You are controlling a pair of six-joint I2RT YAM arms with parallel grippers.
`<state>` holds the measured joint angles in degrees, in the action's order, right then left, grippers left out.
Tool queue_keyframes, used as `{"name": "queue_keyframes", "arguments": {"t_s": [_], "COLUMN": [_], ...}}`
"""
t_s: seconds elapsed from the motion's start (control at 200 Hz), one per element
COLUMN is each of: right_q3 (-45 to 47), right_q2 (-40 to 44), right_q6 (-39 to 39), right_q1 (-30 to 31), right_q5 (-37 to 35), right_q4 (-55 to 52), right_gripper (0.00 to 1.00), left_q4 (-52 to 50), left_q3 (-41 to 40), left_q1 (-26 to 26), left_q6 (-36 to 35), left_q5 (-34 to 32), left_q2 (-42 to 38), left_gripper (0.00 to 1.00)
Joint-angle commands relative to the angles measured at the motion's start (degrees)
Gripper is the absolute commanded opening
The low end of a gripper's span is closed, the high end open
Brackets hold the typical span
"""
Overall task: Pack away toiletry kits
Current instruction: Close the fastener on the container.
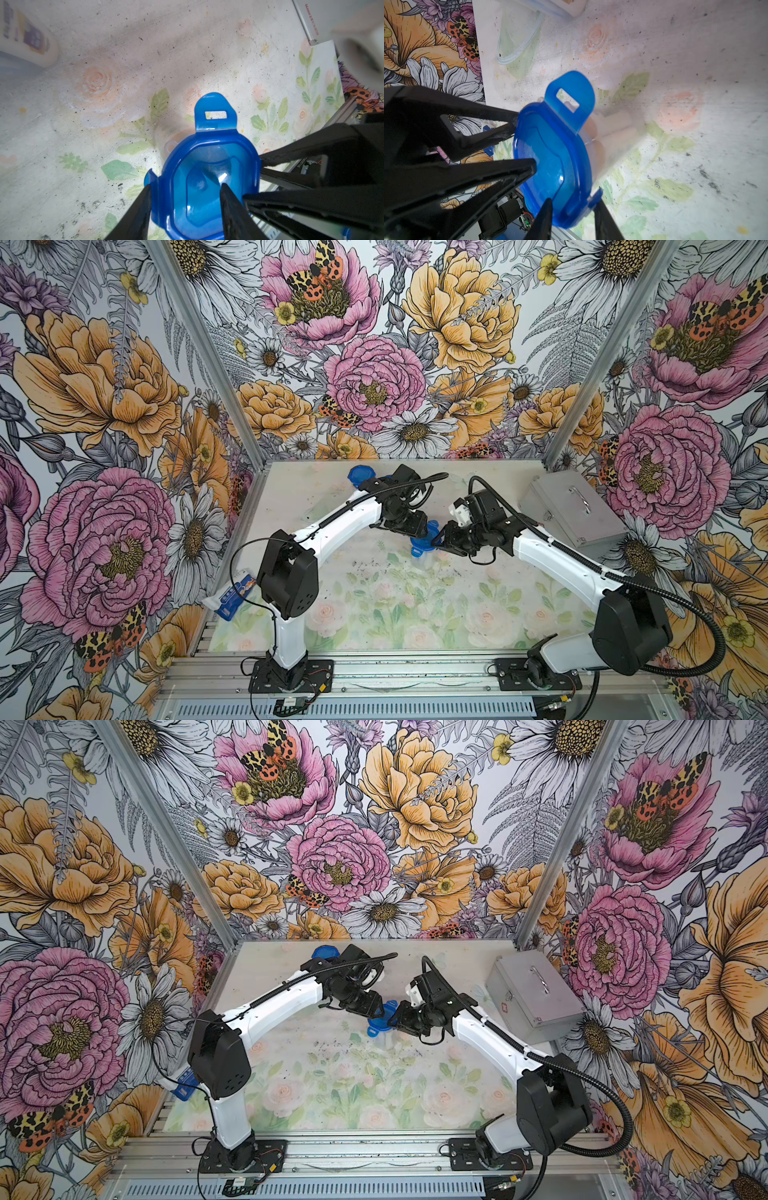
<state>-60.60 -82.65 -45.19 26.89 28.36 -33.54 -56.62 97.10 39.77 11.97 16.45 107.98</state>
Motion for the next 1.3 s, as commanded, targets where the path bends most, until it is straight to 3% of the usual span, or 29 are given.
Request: {"name": "queue_keyframes", "arguments": {"t_s": [0.0, 0.59, 0.746, 1.296], "right_q3": [-0.13, 3.37, 3.70, 2.89], "right_q2": [-4.04, -3.61, -4.36, -4.19], "right_q6": [0.21, 0.93, 1.82, 4.43], "right_q1": [0.81, -1.02, -1.17, -2.32], "right_q5": [-1.33, -1.77, -0.84, -0.66], "right_q4": [7.26, 7.10, 6.99, 3.98], "right_gripper": [0.33, 0.30, 0.31, 0.31], "left_q4": [-2.45, -2.75, -2.66, -2.17], "left_q3": [-1.67, -1.43, -0.90, -3.05], "left_q1": [3.06, 4.88, 4.57, 2.54], "left_q6": [3.16, 6.87, 8.36, 11.50], "left_q5": [12.13, 8.71, 10.97, 12.38], "left_q2": [2.56, 4.32, 4.83, 0.48], "left_gripper": [0.51, 0.46, 0.52, 0.55]}}
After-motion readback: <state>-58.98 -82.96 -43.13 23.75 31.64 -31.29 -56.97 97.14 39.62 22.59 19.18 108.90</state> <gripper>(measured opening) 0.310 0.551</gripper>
